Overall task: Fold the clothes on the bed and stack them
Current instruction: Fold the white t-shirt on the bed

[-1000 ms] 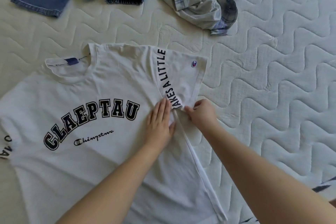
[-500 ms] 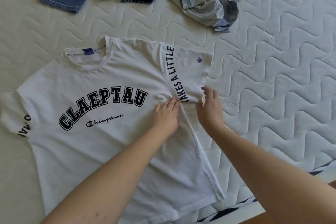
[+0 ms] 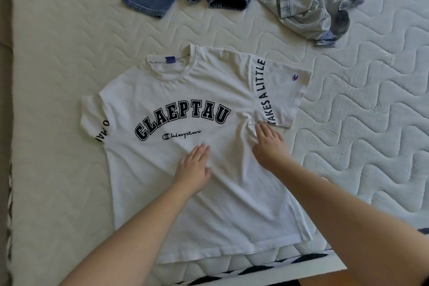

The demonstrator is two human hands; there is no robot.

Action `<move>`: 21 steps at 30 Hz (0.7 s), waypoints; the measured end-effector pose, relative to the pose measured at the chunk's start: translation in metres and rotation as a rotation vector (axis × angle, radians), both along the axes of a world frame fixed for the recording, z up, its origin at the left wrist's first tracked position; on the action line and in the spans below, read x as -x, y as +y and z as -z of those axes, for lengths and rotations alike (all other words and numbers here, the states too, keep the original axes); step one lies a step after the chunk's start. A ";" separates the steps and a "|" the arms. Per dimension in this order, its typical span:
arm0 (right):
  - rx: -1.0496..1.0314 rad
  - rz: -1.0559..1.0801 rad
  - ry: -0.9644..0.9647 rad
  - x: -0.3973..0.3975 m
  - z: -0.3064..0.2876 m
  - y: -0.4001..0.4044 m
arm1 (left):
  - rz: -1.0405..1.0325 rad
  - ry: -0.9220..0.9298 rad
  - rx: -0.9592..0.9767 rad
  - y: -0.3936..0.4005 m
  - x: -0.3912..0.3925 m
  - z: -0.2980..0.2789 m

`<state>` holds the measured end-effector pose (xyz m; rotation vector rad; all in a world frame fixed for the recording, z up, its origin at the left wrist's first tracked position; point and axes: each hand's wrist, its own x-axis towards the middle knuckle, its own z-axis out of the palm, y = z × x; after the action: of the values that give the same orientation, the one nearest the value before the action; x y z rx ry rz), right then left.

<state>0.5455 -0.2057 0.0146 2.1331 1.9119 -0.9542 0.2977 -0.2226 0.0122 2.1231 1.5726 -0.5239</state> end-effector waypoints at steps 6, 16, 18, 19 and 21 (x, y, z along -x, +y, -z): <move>-0.100 -0.121 -0.006 0.073 0.014 0.010 | -0.207 -0.036 -0.076 0.003 0.082 0.028; -0.089 -0.345 0.021 0.246 0.011 0.029 | -0.567 -0.180 -0.243 0.003 0.257 0.022; -0.103 -0.376 0.033 0.278 0.009 0.042 | -0.626 -0.204 -0.251 0.019 0.288 0.023; -0.115 -0.391 0.039 0.293 0.009 0.050 | -0.653 -0.217 -0.259 0.031 0.301 0.025; -0.128 -0.420 0.049 0.321 0.009 0.065 | -0.710 -0.268 -0.287 0.056 0.322 0.027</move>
<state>0.2243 -0.1412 0.0053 1.6675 2.3691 -0.8215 -0.0241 -0.1668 -0.0146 1.5506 2.1549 0.2254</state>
